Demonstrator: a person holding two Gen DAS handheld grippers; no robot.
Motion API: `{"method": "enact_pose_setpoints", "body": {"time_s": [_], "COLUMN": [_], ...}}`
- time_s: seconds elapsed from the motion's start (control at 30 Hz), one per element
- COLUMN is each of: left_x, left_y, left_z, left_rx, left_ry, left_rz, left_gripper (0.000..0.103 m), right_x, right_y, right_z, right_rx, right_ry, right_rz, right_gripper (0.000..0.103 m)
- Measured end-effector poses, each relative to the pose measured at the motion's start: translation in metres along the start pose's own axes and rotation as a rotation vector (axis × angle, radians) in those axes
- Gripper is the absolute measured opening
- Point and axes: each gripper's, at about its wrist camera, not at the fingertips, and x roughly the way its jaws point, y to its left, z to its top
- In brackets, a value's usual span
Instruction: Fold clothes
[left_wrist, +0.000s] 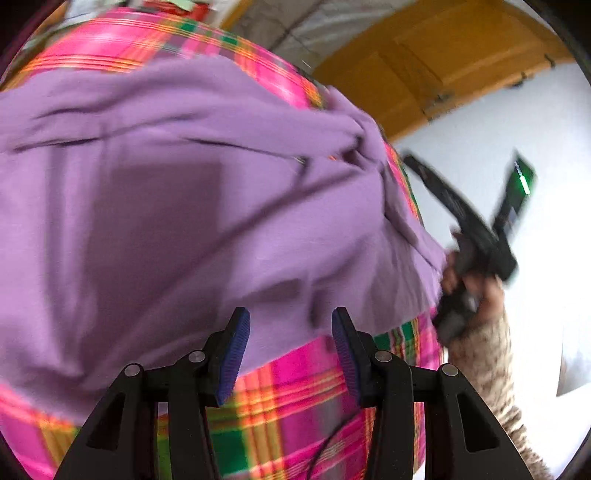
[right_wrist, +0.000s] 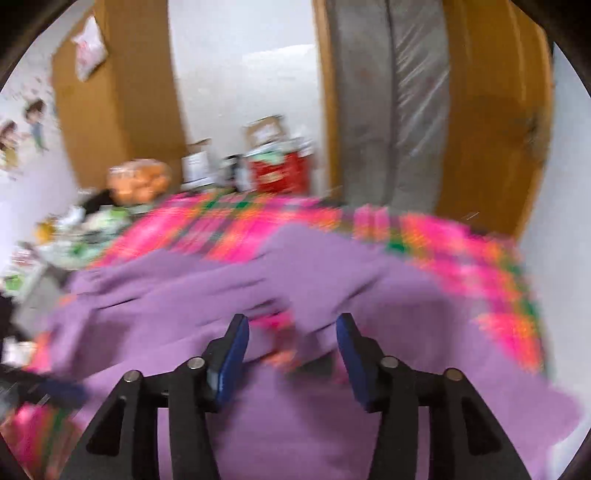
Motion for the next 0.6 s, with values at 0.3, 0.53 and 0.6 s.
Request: {"method": "enact_pose_setpoints", "body": {"time_s": [0.3, 0.53, 0.6], "left_x": [-0.067, -0.093, -0.100], "left_y": [0.065, 0.104, 0.116], "left_z": [-0.015, -0.018, -0.019], "left_rx": [-0.166, -0.276, -0.307], "left_ry": [-0.144, -0.220, -0.242], "left_rz": [0.092, 0.178, 0.203], "left_gripper": [0.047, 0.047, 0.047], "right_x": [0.039, 0.059, 0.053], "right_y": [0.024, 0.030, 0.028], "right_z": [-0.019, -0.033, -0.035], "right_rx": [0.146, 0.186, 0.190], "right_ry": [0.132, 0.190, 0.180], "right_rz": [0.134, 0.130, 0.140], "right_gripper": [0.066, 0.030, 0.015]}}
